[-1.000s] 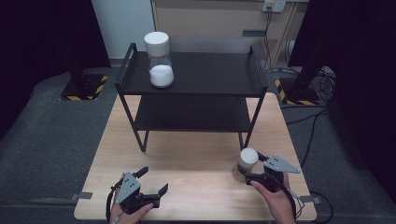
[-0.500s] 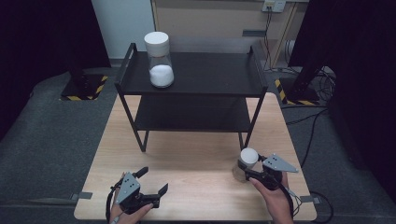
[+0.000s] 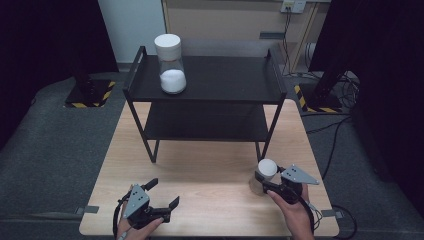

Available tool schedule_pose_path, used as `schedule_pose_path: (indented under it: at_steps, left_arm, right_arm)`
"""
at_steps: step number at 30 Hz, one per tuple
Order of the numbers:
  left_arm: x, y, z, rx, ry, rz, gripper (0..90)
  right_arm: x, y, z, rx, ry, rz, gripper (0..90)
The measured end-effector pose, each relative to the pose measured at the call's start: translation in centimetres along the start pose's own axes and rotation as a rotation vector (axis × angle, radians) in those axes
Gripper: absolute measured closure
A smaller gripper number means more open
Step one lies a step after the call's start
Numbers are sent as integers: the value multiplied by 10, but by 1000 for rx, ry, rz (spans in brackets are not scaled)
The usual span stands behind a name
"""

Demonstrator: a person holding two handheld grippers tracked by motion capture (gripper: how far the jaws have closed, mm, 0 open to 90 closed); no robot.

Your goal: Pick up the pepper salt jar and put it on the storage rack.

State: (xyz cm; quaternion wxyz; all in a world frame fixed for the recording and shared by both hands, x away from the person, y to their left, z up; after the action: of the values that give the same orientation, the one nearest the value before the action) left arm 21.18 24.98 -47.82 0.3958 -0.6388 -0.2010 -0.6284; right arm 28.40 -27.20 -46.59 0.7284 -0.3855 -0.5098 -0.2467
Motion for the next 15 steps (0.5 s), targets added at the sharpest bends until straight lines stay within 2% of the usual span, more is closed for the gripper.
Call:
schedule_pose_path:
  at_steps: [7, 15]
  left_arm:
    - [0, 0, 0, -2, 3, 2, 36]
    - [1, 0, -1, -3, 12, 11, 36]
  right_arm:
    - [5, -8, 0, 20, -6, 2, 349]
    - [20, -20, 5, 62, -22, 10, 349]
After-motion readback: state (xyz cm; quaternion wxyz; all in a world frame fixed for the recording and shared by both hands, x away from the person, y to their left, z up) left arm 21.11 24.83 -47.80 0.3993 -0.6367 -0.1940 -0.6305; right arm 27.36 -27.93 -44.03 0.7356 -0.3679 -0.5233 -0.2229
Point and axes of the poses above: each handheld gripper's, and its own axes: y roughly forward along the jaws, x roughly out of its top, z roughly to its left, the point moved 7 cm from there along y, roughly forward along the jaws, and after that the axes turned 10 degrees about y, right-handed, at the moved point
